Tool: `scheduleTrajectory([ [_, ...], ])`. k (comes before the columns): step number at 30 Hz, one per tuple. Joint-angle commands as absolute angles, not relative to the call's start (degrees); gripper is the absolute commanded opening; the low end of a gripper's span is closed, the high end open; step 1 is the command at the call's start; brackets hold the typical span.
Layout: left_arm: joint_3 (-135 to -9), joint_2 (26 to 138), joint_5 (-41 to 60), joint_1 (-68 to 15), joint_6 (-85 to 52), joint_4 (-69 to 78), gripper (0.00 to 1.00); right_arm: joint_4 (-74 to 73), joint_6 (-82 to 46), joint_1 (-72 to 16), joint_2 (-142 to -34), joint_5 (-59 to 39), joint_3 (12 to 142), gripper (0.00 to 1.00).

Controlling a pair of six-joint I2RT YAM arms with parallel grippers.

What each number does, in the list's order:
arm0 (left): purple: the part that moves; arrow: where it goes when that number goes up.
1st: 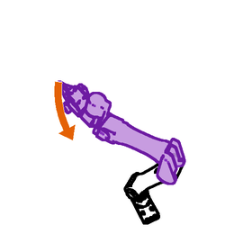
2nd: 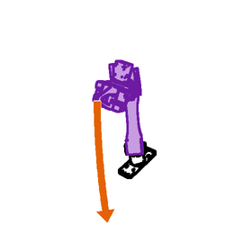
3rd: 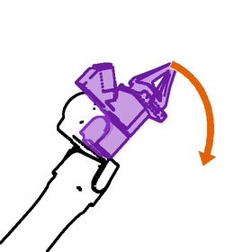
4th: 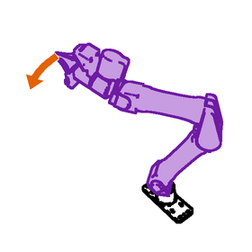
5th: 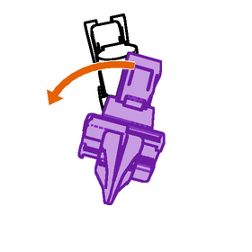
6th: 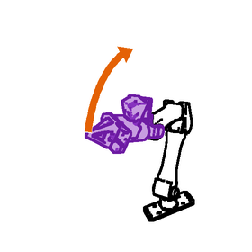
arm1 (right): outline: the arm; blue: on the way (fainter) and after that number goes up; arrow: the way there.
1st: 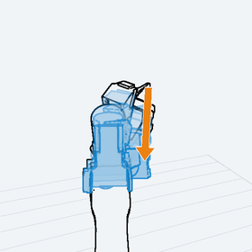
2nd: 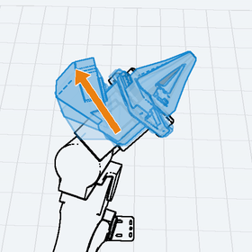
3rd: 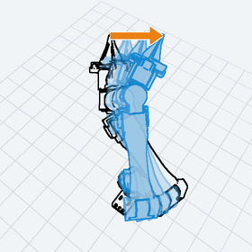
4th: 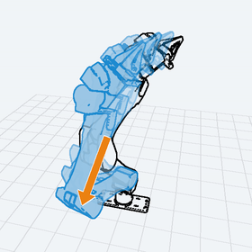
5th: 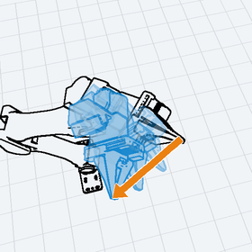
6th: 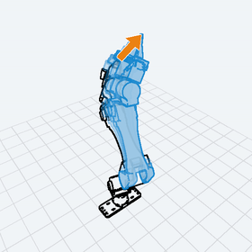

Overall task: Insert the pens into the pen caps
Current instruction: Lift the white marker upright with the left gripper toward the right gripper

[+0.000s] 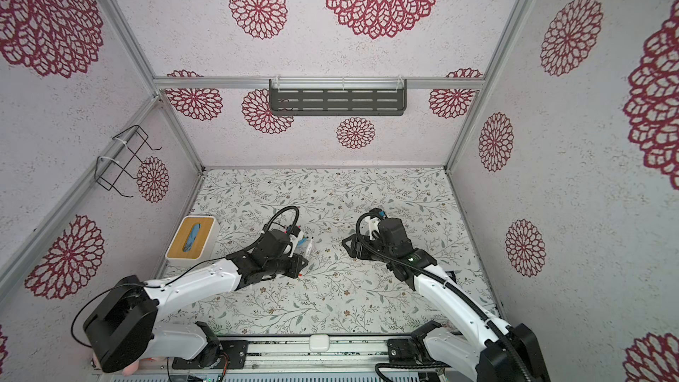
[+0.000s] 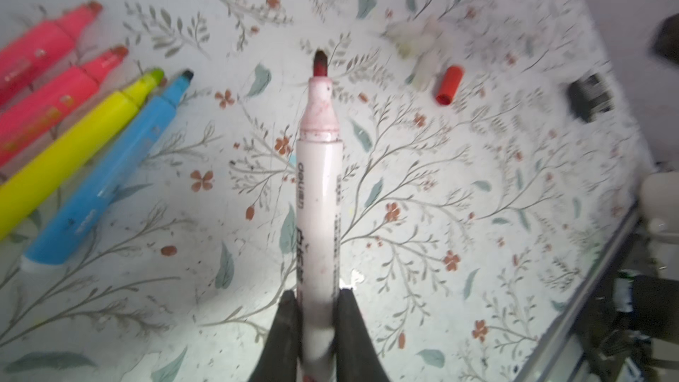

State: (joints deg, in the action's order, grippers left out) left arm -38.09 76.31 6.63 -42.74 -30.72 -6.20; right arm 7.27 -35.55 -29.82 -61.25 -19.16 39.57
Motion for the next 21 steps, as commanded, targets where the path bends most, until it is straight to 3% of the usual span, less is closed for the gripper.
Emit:
scheduleTrajectory([
  [1, -33.73, 71.29, 7.05, -43.33, -33.77, 5.35, 0.10, 0.63, -35.78, -30.12, -62.02, -24.37, 40.60, 0.74],
  [9, -31.18, 65.07, 6.73, -43.33, -32.84, 8.90, 0.12, -24.08, -43.28, -30.27, -58.79, -34.63, 32.48, 0.77],
  [17, -31.49, 64.82, 7.84, -43.53, -34.50, 11.58, 0.12, -19.43, -42.40, -30.32, -58.62, -34.77, 34.71, 0.77],
  [21, -30.68, 64.56, 8.44, -43.91, -34.98, 15.18, 0.13, -24.04, -44.18, -30.25, -57.71, -35.54, 32.79, 0.77],
])
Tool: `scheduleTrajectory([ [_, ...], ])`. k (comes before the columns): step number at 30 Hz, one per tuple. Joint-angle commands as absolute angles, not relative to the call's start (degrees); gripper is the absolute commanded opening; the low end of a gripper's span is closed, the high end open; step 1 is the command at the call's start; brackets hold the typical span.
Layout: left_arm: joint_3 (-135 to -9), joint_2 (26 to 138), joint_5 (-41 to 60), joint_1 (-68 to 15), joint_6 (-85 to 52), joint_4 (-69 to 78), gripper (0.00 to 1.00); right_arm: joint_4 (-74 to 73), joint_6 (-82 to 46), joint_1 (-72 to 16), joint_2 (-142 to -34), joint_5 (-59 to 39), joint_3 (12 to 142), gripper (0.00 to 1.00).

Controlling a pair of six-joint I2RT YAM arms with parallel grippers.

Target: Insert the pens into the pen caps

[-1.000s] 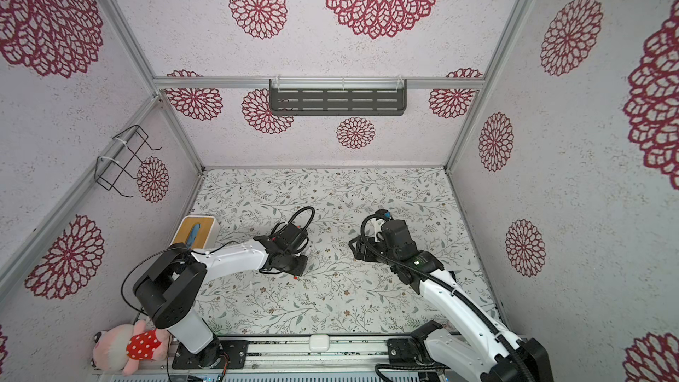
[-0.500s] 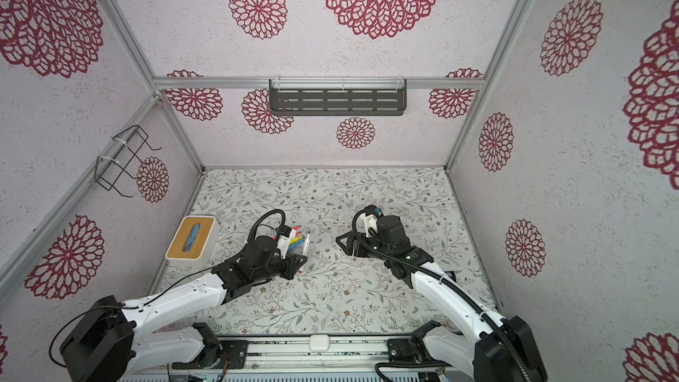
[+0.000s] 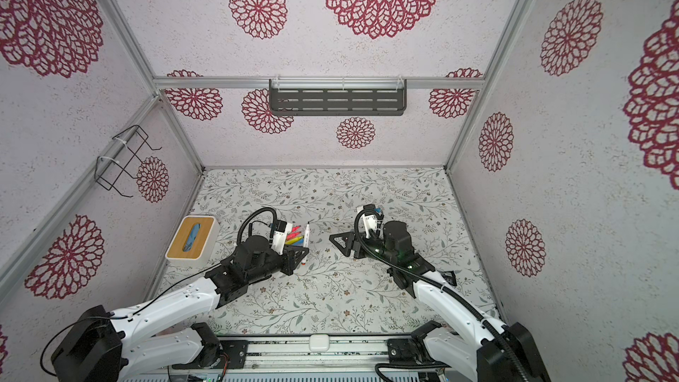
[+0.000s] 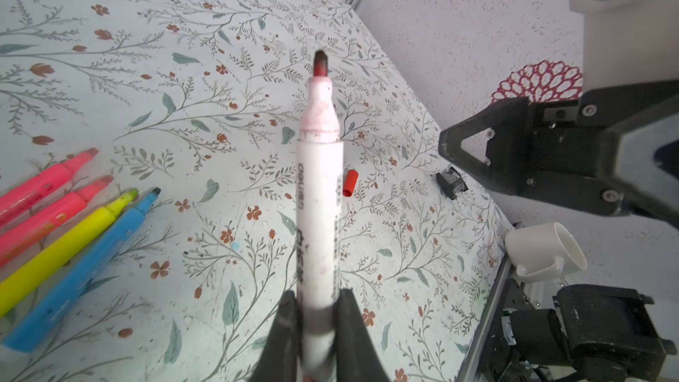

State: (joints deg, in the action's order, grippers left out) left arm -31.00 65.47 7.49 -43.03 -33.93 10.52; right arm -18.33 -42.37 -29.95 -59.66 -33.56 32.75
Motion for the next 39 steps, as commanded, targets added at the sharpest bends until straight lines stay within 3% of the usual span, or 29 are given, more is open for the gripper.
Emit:
scheduleTrajectory([
  [1, -30.76, 64.47, 8.38, -44.00, -35.03, 15.20, 0.13, -25.46, -44.26, -30.36, -57.57, -35.81, 32.28, 0.77],
  [22, -31.53, 64.64, 7.72, -47.75, -34.66, 15.58, 0.14, -25.10, -39.98, -36.33, -66.87, -33.48, 39.37, 0.62],
  [39, -31.37, 65.55, 8.08, -48.24, -34.63, 16.96, 0.14, -27.45, -40.22, -38.91, -75.20, -33.31, 42.38, 0.39],
])
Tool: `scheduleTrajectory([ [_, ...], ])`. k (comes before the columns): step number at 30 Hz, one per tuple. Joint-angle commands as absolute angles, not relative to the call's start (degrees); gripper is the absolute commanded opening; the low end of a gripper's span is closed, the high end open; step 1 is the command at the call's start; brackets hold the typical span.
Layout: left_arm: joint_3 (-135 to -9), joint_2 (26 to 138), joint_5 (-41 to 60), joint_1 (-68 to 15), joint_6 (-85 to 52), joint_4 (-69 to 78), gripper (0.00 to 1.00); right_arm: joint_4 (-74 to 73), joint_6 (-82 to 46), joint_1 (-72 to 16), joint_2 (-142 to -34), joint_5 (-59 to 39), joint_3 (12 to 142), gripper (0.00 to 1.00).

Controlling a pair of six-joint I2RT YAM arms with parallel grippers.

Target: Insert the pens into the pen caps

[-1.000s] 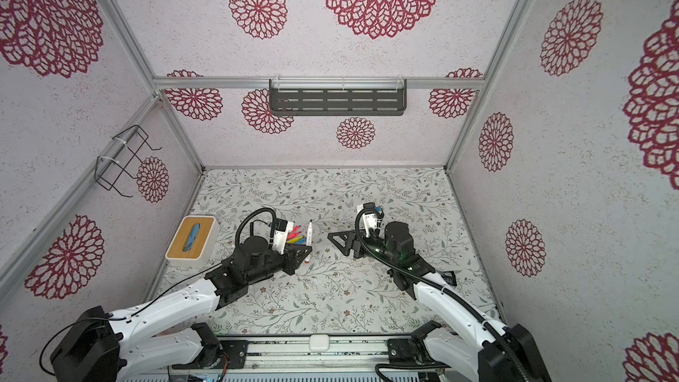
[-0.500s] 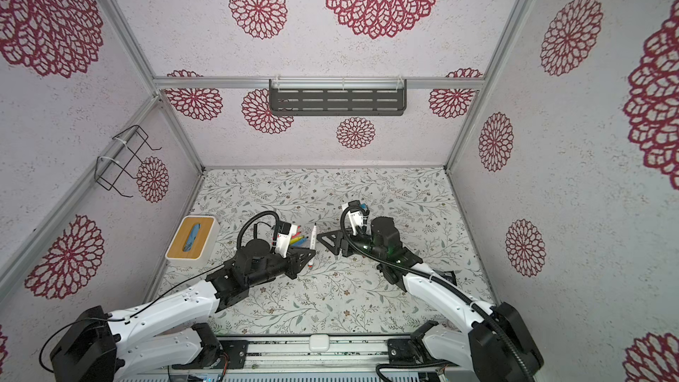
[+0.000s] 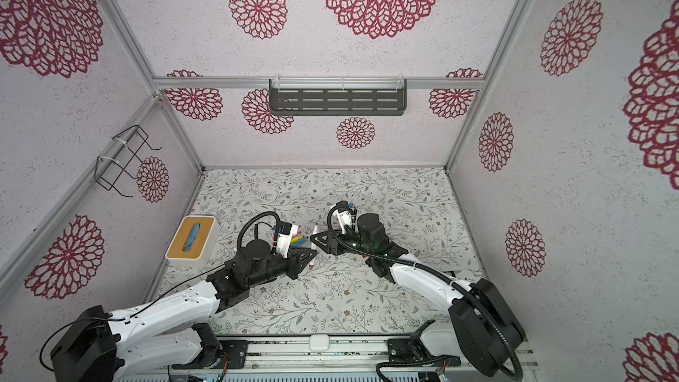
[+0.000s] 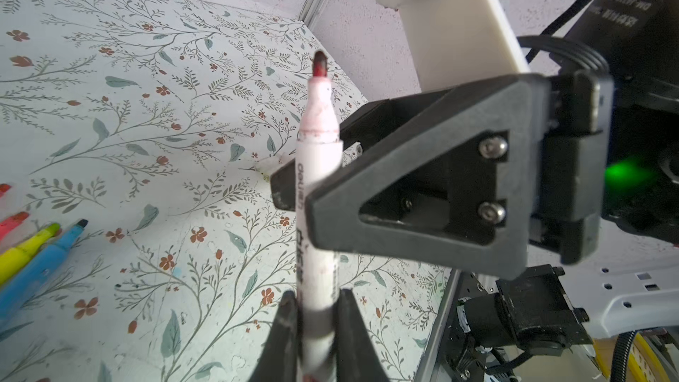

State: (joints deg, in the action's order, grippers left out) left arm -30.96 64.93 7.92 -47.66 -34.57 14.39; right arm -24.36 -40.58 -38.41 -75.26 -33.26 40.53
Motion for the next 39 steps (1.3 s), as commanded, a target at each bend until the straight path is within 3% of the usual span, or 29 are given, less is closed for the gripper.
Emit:
scheduleTrajectory([
  [1, -31.38, 65.78, 8.23, -48.24, -34.66, 17.13, 0.14, -27.68, -40.33, -38.94, -75.27, -33.31, 42.28, 0.37],
  [4, -31.46, 66.16, 8.42, -48.24, -34.63, 17.35, 0.14, -28.49, -40.84, -38.94, -75.46, -33.31, 41.87, 0.33],
  [9, -31.73, 66.62, 8.65, -48.21, -34.72, 17.40, 0.15, -29.43, -41.47, -39.03, -75.17, -32.70, 41.10, 0.16],
  [13, -31.89, 66.75, 8.74, -48.24, -34.87, 17.45, 0.17, -30.40, -41.98, -39.06, -74.87, -32.52, 40.53, 0.14],
  [20, -32.49, 66.97, 8.41, -48.24, -35.30, 16.81, 0.34, -34.45, -44.09, -39.20, -74.44, -33.00, 39.20, 0.10],
  [26, -33.56, 68.07, 8.73, -48.30, -35.26, 16.35, 0.38, -36.31, -44.94, -39.46, -74.75, -33.19, 38.68, 0.09],
  [36, -34.32, 68.70, 8.42, -48.20, -35.00, 16.29, 0.31, -37.85, -45.60, -40.20, -75.31, -33.47, 38.23, 0.09],
  [39, -34.54, 68.73, 8.24, -48.20, -34.64, 16.26, 0.21, -38.15, -45.82, -40.59, -75.40, -33.63, 37.97, 0.09],
])
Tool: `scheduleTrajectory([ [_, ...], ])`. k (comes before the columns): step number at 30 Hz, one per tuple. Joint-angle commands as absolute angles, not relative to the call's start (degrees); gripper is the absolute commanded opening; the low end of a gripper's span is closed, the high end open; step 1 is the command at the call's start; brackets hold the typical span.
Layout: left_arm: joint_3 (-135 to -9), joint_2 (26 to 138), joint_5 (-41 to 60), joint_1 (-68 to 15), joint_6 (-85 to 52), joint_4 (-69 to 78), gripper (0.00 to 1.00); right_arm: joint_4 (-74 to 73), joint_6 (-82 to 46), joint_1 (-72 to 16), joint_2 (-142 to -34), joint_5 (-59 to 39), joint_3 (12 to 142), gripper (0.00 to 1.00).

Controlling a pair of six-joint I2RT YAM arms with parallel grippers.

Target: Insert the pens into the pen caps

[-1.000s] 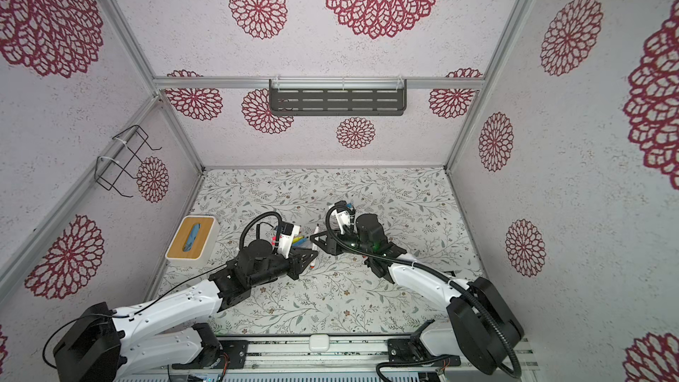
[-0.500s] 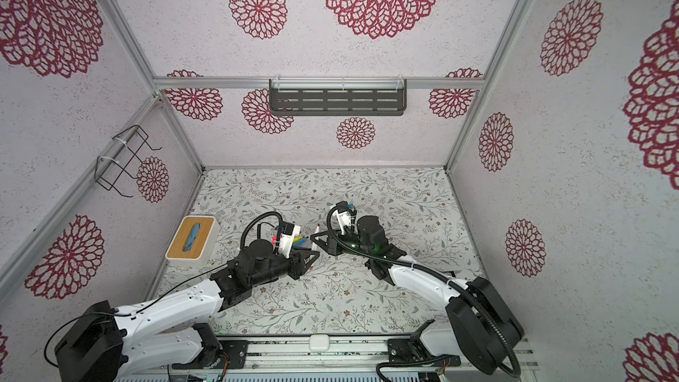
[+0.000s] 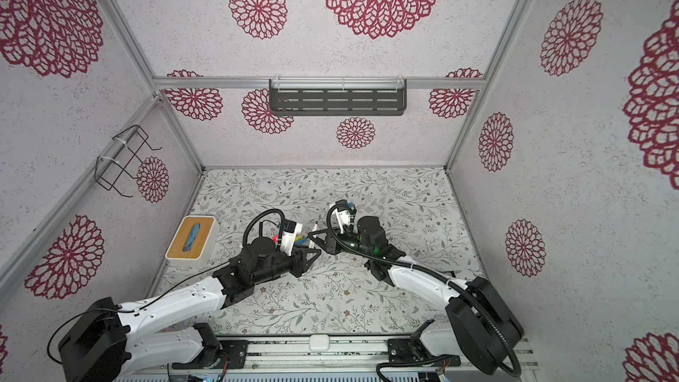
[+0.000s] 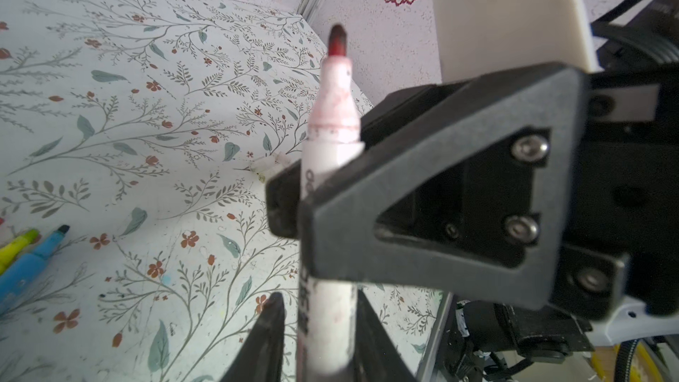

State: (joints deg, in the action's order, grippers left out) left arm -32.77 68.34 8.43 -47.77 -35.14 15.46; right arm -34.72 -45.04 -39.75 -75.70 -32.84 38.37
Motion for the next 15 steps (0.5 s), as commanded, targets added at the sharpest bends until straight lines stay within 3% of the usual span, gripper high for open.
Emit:
scheduleTrajectory([
  [1, -34.54, 68.73, 8.03, -48.21, -34.52, 16.26, 0.18, -38.15, -45.85, -40.67, -75.45, -33.66, 37.97, 0.09],
  [2, -34.54, 68.53, 7.19, -48.20, -34.35, 16.21, 0.11, -38.12, -45.87, -40.82, -75.47, -33.66, 37.89, 0.09],
  [4, -34.46, 68.27, 5.85, -48.20, -34.24, 16.13, 0.07, -38.06, -45.97, -40.95, -75.41, -33.55, 37.66, 0.11],
  [7, -34.28, 67.57, 3.84, -48.23, -33.80, 15.48, 0.02, -36.37, -45.65, -40.96, -74.29, -32.09, 37.19, 0.23],
  [8, -34.20, 67.21, 2.61, -48.20, -33.62, 14.89, 0.00, -35.67, -45.36, -41.00, -73.66, -31.00, 37.10, 0.31],
  [10, -34.19, 66.75, 0.68, -48.22, -33.53, 13.78, 0.00, -28.53, -43.80, -40.89, -70.54, -26.68, 37.73, 0.44],
  [15, -33.50, 65.06, -3.86, -48.16, -33.22, 10.64, 0.00, -14.19, -41.07, -40.27, -65.76, -17.76, 40.08, 0.57],
])
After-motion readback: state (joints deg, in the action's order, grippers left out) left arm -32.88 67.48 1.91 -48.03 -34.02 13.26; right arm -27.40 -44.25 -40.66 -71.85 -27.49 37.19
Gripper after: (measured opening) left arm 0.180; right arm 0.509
